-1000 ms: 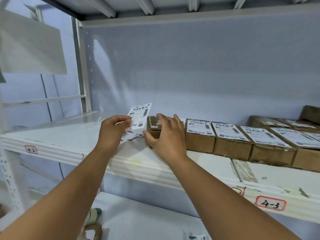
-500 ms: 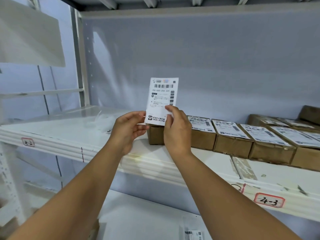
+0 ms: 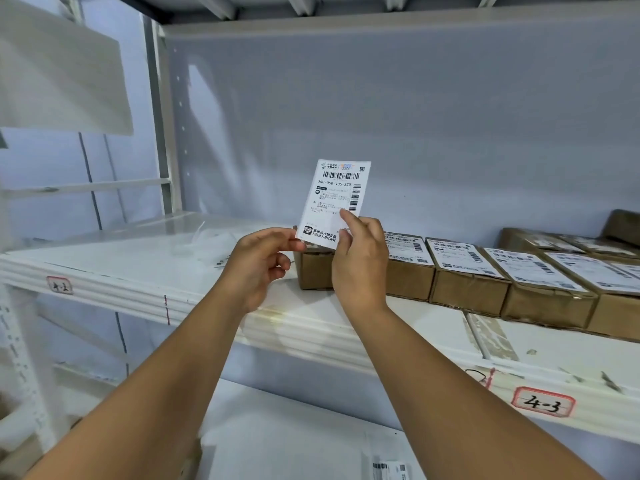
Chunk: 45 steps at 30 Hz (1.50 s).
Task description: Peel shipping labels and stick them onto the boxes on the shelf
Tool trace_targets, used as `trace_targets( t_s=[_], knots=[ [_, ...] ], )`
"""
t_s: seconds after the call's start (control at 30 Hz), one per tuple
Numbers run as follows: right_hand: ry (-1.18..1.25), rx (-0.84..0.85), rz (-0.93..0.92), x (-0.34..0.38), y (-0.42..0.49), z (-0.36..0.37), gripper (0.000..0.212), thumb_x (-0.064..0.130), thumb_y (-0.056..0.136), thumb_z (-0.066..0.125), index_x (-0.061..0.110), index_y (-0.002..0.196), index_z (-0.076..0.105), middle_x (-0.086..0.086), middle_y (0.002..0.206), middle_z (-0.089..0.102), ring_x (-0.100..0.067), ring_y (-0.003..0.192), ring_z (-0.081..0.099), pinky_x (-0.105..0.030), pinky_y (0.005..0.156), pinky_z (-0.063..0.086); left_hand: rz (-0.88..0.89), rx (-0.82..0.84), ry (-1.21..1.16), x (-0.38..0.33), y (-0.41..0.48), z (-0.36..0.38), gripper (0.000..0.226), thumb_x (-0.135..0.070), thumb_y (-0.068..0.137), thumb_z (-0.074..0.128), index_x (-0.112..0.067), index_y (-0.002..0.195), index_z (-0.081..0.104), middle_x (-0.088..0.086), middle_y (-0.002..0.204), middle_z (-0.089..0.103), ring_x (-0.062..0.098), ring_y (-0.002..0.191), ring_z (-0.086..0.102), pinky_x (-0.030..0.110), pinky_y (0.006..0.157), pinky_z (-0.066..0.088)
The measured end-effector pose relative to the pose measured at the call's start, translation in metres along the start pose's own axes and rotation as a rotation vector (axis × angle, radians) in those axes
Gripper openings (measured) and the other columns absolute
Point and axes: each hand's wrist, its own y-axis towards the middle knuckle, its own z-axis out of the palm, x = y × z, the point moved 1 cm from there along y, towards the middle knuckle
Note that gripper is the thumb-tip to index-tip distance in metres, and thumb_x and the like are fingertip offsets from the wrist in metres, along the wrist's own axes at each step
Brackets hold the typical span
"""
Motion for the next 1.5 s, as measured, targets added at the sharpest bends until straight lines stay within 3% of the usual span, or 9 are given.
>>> trace_targets(
  t_s=[0.2, 0.37, 0.67, 0.93, 1.17, 1.23, 1.37, 1.43, 1.5],
  knots=[
    [-0.017, 0.006, -0.003, 0.0003, 0.0001, 0.0001, 0.036, 0.004, 0.097, 0.044, 0.007, 0.131, 0.053, -0.011, 0.119, 0.050, -0.020, 0.107, 0.050, -0.007, 0.084, 0.026, -0.002, -0.021, 0.050, 0.0015, 0.0016, 0.0011, 0.014, -0.008, 0.090, 0.055, -0.011, 0.081, 0.065, -0.003, 0.063, 0.067, 0.010, 0.047, 0.040, 0.016, 0.046, 0.033],
    [-0.024, 0.008, -0.002, -0.0003, 0.0005, 0.0004, 0.036, 0.005, 0.098, 0.043, 0.008, 0.131, 0.053, -0.010, 0.121, 0.049, -0.020, 0.109, 0.049, -0.009, 0.085, 0.028, 0.000, -0.032, 0.033, 0.0006, 0.0007, 0.0014, 0.015, -0.014, 0.092, 0.055, -0.014, 0.080, 0.065, -0.001, 0.063, 0.067, 0.011, 0.047, 0.041, 0.020, 0.051, 0.033],
    [0.008, 0.000, 0.014, 0.0009, -0.0005, 0.0000, 0.033, 0.007, 0.098, 0.043, 0.011, 0.127, 0.057, -0.007, 0.122, 0.049, -0.016, 0.111, 0.048, -0.010, 0.087, 0.032, 0.012, -0.001, 0.052, 0.0019, 0.0000, 0.0003, 0.017, -0.006, 0.091, 0.053, -0.010, 0.078, 0.064, -0.002, 0.061, 0.067, 0.008, 0.045, 0.042, 0.018, 0.050, 0.034],
    [-0.014, -0.016, 0.012, 0.0011, 0.0004, 0.0001, 0.030, 0.005, 0.097, 0.045, 0.007, 0.121, 0.062, -0.010, 0.124, 0.047, -0.020, 0.109, 0.051, -0.005, 0.084, 0.025, 0.010, 0.055, 0.060, 0.0028, 0.0007, 0.0004, 0.018, -0.003, 0.092, 0.052, -0.009, 0.076, 0.059, -0.002, 0.056, 0.065, 0.005, 0.043, 0.043, 0.014, 0.046, 0.037],
    [0.026, 0.007, 0.000, 0.0011, -0.0014, -0.0010, 0.024, 0.015, 0.096, 0.052, 0.008, 0.113, 0.067, -0.005, 0.133, 0.038, -0.004, 0.093, 0.041, -0.006, 0.083, 0.030, 0.020, 0.158, 0.044, 0.0038, 0.0004, -0.0002, 0.020, -0.002, 0.090, 0.051, -0.009, 0.073, 0.058, -0.002, 0.059, 0.063, 0.007, 0.047, 0.044, 0.016, 0.050, 0.036],
    [0.050, 0.032, 0.007, 0.0012, -0.0012, 0.0006, 0.024, 0.018, 0.094, 0.055, 0.010, 0.111, 0.068, -0.003, 0.132, 0.039, -0.004, 0.095, 0.045, -0.007, 0.086, 0.032, 0.027, 0.160, 0.029, 0.0039, 0.0006, -0.0002, 0.019, -0.002, 0.090, 0.051, -0.009, 0.075, 0.059, -0.002, 0.059, 0.063, 0.007, 0.047, 0.043, 0.016, 0.050, 0.035],
    [0.009, 0.014, -0.051, 0.0012, -0.0025, 0.0049, 0.024, 0.026, 0.088, 0.062, 0.014, 0.107, 0.070, 0.000, 0.125, 0.051, -0.015, 0.123, 0.038, -0.017, 0.103, 0.026, 0.046, 0.110, 0.013, 0.0041, 0.0015, -0.0011, 0.021, -0.003, 0.091, 0.051, -0.011, 0.072, 0.058, -0.003, 0.058, 0.062, 0.007, 0.045, 0.043, 0.017, 0.050, 0.035],
    [-0.036, 0.004, -0.118, 0.0012, -0.0032, 0.0055, 0.022, 0.028, 0.086, 0.064, 0.016, 0.103, 0.071, 0.001, 0.118, 0.058, -0.017, 0.124, 0.036, -0.018, 0.102, 0.023, 0.048, 0.080, 0.013, 0.0043, 0.0018, -0.0014, 0.024, -0.002, 0.091, 0.050, -0.011, 0.069, 0.056, -0.003, 0.054, 0.060, 0.007, 0.044, 0.040, 0.017, 0.049, 0.033],
    [-0.042, 0.038, -0.171, 0.0029, -0.0047, 0.0064, 0.019, 0.030, 0.083, 0.064, 0.018, 0.097, 0.071, 0.003, 0.105, 0.065, -0.018, 0.115, 0.044, -0.024, 0.101, 0.030, 0.049, 0.063, 0.029, 0.0046, 0.0022, -0.0015, 0.027, 0.001, 0.090, 0.050, -0.011, 0.066, 0.054, -0.003, 0.050, 0.055, 0.009, 0.044, 0.036, 0.018, 0.048, 0.030]
  ],
)
